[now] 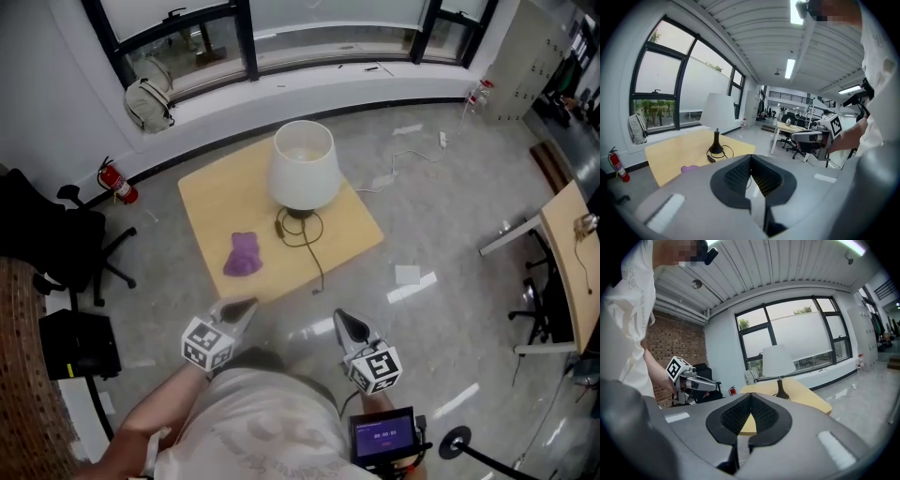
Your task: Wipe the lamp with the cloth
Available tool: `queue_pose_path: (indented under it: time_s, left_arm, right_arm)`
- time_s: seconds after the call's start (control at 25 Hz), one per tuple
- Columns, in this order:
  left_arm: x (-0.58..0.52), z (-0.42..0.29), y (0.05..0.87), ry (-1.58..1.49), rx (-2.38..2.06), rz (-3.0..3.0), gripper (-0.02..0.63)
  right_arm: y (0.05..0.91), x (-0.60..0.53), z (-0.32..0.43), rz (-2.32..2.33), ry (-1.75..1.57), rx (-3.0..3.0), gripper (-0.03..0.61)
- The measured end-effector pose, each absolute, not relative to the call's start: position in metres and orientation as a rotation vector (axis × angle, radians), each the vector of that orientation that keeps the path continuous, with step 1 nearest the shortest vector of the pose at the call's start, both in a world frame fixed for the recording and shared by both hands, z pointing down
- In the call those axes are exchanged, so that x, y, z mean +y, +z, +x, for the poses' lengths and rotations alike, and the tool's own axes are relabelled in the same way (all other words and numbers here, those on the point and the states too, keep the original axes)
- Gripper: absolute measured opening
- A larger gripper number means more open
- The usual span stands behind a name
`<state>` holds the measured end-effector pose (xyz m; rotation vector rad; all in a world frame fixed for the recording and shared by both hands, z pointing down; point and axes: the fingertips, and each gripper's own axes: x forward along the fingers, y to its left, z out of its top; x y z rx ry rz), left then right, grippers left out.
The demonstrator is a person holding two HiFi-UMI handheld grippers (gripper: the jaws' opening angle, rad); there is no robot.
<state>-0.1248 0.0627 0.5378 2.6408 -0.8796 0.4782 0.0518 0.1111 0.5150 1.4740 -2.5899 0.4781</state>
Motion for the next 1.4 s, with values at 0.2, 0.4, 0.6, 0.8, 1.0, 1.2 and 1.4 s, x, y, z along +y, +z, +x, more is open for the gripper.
queue_pose_path:
  time_s: [0.2,0.4,0.6,0.8,1.0,1.2,1.4]
  left_arm:
    - [0.033,-0.139,0.564,0.544,-0.954,2.595,0.000]
    - [-0.004,-0.147,0.600,0.596,-0.979,2.585,0.000]
    - [-0.037,-0.159,0.621,0.622,-0.990,2.549,0.000]
    - [-0.063,-0.172,0.646,0.678,-1.010,2.507,0.002]
    - [-0.086,-0.187,0.688,0.827,-1.013,2.451,0.086]
    - [-0.102,-0.189,0.711,0.996,-0.977,2.391,0.223]
    - [-0.114,-0.196,0.742,1.109,-0.950,2.360,0.247]
  right_arm:
    - [0.516,0.079,0.051,1.427,0.490,-2.612,0.014]
    - [0.503,0.041,0.063,1.420,0.446,-2.598,0.014]
    - [0.499,0.004,0.061,1.410,0.432,-2.592,0.014]
    - [0.494,-0.020,0.048,1.380,0.405,-2.598,0.014]
    - [0.499,-0.031,0.042,1.377,0.405,-2.570,0.014]
    - [0.505,-0.036,0.043,1.417,0.474,-2.538,0.014]
    - [0.510,-0.030,0.039,1.439,0.490,-2.490,0.014]
